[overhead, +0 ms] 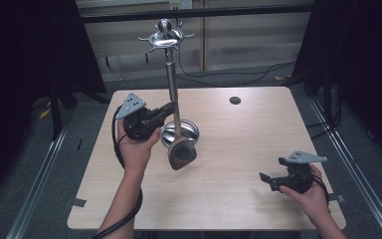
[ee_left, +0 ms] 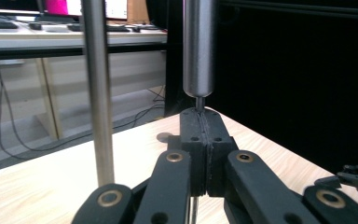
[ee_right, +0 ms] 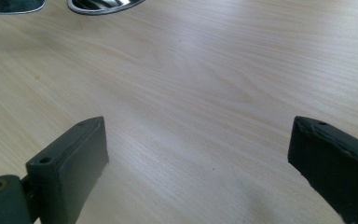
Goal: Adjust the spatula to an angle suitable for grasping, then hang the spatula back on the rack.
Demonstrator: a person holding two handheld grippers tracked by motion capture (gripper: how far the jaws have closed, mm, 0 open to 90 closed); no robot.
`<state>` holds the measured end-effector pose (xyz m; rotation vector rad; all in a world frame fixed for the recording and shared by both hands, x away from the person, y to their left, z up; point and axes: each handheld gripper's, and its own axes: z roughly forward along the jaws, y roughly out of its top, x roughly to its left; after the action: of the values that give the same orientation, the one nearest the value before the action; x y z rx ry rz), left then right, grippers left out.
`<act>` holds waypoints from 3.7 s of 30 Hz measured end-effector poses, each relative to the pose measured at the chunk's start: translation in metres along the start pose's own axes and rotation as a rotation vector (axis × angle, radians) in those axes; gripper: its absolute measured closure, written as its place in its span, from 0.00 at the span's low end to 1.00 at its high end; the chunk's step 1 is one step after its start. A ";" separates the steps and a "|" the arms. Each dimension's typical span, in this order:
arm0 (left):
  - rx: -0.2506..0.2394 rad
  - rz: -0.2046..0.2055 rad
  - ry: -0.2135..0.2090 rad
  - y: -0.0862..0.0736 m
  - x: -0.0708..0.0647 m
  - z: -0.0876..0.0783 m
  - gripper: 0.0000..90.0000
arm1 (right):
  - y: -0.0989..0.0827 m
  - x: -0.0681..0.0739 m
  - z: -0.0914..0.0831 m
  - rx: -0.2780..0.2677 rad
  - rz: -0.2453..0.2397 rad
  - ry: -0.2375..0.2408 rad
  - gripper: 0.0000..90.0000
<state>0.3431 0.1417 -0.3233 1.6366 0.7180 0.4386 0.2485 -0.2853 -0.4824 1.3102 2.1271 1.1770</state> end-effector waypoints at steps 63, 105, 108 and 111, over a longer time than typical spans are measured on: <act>0.001 0.015 0.027 0.002 0.014 0.034 0.98 | 0.001 0.001 0.001 0.007 -0.007 0.005 0.05; 0.021 0.027 0.092 -0.021 0.022 0.016 0.34 | 0.002 0.001 0.000 0.004 -0.013 0.006 0.05; 0.019 0.010 0.097 -0.026 0.021 0.016 0.28 | 0.002 0.001 0.000 0.002 -0.012 0.006 0.05; 0.025 0.010 0.111 -0.031 0.023 0.014 0.25 | 0.002 0.001 0.000 0.003 -0.013 0.006 0.05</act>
<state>0.3624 0.1485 -0.3590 1.6491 0.8014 0.5328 0.2491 -0.2838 -0.4810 1.2934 2.1394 1.1736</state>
